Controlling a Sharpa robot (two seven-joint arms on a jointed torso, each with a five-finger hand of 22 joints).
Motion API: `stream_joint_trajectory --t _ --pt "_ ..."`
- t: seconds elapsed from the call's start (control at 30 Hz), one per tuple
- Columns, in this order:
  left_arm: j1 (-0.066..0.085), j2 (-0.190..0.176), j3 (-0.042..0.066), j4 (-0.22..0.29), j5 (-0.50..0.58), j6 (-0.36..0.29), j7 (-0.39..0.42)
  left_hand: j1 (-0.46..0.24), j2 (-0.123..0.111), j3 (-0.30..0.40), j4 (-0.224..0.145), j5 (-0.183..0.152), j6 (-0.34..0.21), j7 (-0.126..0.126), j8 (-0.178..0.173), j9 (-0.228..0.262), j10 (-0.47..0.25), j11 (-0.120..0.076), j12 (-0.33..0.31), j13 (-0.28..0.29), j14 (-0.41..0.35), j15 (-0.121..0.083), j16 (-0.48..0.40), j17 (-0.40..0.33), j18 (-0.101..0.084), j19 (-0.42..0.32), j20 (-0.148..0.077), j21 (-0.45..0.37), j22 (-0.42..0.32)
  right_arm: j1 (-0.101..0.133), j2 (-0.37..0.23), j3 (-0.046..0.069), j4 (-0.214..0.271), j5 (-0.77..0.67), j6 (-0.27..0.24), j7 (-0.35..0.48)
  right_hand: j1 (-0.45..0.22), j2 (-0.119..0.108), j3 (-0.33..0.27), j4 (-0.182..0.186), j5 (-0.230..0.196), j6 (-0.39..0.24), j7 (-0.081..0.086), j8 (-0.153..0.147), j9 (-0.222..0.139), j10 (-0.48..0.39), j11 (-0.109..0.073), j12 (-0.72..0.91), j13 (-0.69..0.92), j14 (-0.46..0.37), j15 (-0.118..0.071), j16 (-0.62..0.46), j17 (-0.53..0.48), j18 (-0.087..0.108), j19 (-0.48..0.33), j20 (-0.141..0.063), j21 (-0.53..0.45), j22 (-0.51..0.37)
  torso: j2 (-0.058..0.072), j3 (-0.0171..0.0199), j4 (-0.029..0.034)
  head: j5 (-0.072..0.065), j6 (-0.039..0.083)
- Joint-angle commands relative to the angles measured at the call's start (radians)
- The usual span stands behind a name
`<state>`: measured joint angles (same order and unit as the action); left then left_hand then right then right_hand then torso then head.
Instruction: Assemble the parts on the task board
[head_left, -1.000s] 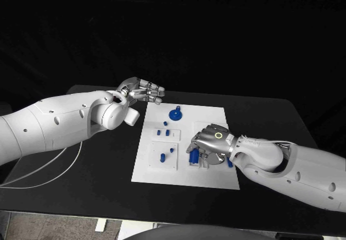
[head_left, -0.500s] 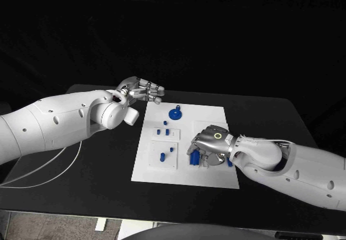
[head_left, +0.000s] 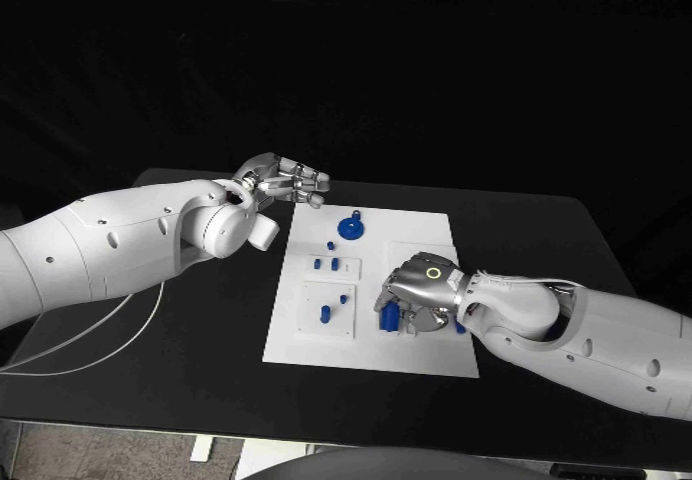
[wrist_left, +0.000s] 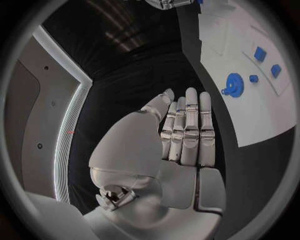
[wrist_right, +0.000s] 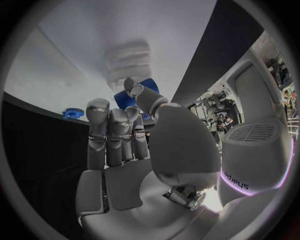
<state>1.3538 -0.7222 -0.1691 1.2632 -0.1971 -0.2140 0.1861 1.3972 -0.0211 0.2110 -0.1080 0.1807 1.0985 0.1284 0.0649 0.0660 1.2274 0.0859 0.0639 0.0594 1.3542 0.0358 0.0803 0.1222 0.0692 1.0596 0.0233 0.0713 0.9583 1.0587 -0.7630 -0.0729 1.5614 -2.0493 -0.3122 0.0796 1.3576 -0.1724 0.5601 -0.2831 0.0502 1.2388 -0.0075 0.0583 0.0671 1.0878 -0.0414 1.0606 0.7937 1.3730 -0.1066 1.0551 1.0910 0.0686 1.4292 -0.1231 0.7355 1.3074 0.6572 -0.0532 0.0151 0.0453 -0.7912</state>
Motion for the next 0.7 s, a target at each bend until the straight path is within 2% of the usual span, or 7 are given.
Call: stream_joint_trajectory --t 0.03,0.33,0.5,0.7 --pt "0.001 0.002 0.001 0.003 -0.004 0.014 0.004 -0.008 -0.001 0.0 0.004 -0.003 -0.006 -0.002 -0.001 -0.002 -0.005 0.001 -0.003 -0.001 0.003 0.006 -0.002 0.001 -0.008 0.008 -0.001 -0.002 -0.001 -0.002 0.006 -0.003 -0.004 -0.001 0.019 0.016 -0.001 0.01 -0.002 0.001 -0.002 0.039 0.044 0.003 -0.001 -0.011 -0.001 0.005 -0.001 -0.004 0.007 0.003 -0.001 0.01 -0.009 0.002 -0.002 0.072 0.001 0.0002 0.0003 0.0 0.001" --pt "0.001 0.002 0.001 0.003 -0.004 0.015 0.003 -0.008 -0.001 0.0 0.004 -0.003 -0.006 -0.002 -0.001 -0.002 -0.005 0.001 -0.003 -0.001 0.003 0.006 -0.002 0.001 -0.008 0.008 -0.001 -0.002 -0.001 -0.002 0.015 -0.011 -0.019 -0.001 0.033 0.014 0.002 0.007 0.003 0.0 -0.002 -0.007 0.039 0.003 -0.003 -0.02 -0.005 0.006 -0.002 -0.013 0.004 -0.006 -0.006 0.011 -0.017 0.001 -0.018 0.068 0.0 -0.0005 -0.0006 0.001 -0.001" --pt "0.001 0.003 0.001 0.003 -0.004 0.017 0.002 -0.008 -0.001 0.0 0.004 -0.003 -0.006 -0.002 -0.001 -0.002 -0.005 0.001 -0.003 -0.001 0.003 0.006 -0.002 0.001 -0.008 0.008 -0.001 -0.002 -0.001 -0.002 0.019 -0.017 -0.024 0.0 0.042 0.011 0.008 0.0 0.008 -0.001 -0.002 -0.082 0.017 0.002 -0.005 -0.025 -0.012 0.003 -0.005 -0.02 0.001 -0.012 -0.011 0.011 -0.023 -0.001 -0.031 0.066 0.0 -0.0005 -0.0008 0.002 -0.001" --pt "0.001 0.001 0.001 0.003 -0.005 0.017 0.001 -0.008 -0.001 0.0 0.004 -0.003 -0.006 -0.002 -0.001 -0.002 -0.005 0.001 -0.003 -0.001 0.003 0.006 -0.002 0.001 -0.008 0.008 -0.001 -0.002 -0.001 -0.002 0.02 -0.02 -0.029 0.0 0.052 0.002 0.012 -0.006 0.005 0.0 -0.002 -0.13 0.006 0.003 -0.005 -0.026 -0.017 -0.001 -0.009 -0.023 -0.004 -0.016 -0.014 0.009 -0.024 -0.006 -0.034 0.065 0.0 -0.0007 -0.0005 -0.002 -0.002"
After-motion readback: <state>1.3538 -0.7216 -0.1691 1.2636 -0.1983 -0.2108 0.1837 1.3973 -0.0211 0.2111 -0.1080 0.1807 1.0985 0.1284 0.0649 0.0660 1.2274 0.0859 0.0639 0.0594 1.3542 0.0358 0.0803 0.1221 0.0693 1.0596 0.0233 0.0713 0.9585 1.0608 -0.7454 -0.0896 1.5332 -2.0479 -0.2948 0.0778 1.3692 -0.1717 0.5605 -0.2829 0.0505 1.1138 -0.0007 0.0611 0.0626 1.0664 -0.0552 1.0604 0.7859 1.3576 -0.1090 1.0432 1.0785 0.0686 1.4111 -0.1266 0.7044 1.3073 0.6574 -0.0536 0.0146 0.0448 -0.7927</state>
